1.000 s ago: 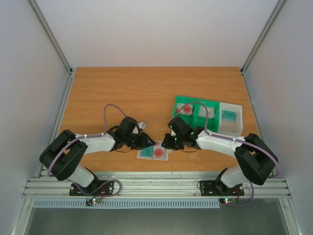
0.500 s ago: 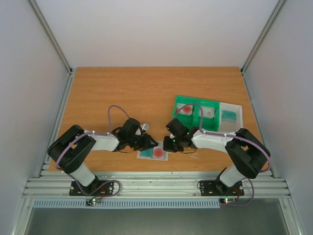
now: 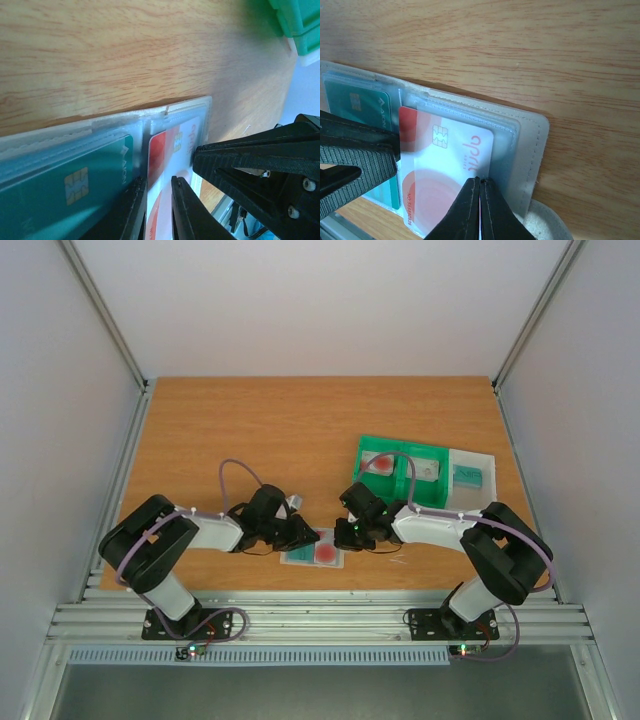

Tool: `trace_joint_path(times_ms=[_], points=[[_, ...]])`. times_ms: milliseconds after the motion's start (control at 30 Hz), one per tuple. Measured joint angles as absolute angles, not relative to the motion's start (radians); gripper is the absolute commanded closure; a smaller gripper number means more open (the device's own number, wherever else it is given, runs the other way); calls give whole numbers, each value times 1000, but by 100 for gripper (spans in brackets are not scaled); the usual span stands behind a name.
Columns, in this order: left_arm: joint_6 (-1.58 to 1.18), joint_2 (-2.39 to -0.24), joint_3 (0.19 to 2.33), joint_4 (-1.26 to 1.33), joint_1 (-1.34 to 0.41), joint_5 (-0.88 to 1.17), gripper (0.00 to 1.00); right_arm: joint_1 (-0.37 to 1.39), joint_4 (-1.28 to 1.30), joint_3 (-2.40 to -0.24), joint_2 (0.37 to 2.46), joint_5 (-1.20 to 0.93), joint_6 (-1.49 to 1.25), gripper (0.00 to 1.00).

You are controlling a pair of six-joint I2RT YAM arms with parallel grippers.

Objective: Take the credit cards out of the card holder

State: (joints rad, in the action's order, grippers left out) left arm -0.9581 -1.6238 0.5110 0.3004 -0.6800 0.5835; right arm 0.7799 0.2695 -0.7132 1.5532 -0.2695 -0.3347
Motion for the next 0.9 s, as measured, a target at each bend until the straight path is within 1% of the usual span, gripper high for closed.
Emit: trace_joint_path(times_ms=[167, 233, 433, 633, 733, 800, 833, 900], points=[[-952, -1591, 509, 262, -682, 567, 73, 780, 245, -704, 1553, -271, -335, 94], [-937, -1575, 509, 234, -682, 558, 70, 780, 226, -702, 1559, -274, -335, 94], [-909, -1542, 510, 178, -683, 523, 70, 780, 171, -702, 1578, -290, -336, 95], [-916, -1544, 495, 202, -684, 519, 71, 780, 111, -680, 1584, -305, -348, 96], [-940, -1551, 477, 247, -684, 524, 78, 780, 96, -674, 1584, -307, -355, 96], [-956, -1555, 468, 266, -684, 525, 87, 780, 90, -672, 1584, -308, -359, 96], [-965, -1557, 465, 271, -684, 525, 93, 780, 89, -671, 1584, -308, -360, 96], [-983, -1559, 460, 275, -684, 526, 99, 780, 86, -670, 1584, -308, -361, 96]])
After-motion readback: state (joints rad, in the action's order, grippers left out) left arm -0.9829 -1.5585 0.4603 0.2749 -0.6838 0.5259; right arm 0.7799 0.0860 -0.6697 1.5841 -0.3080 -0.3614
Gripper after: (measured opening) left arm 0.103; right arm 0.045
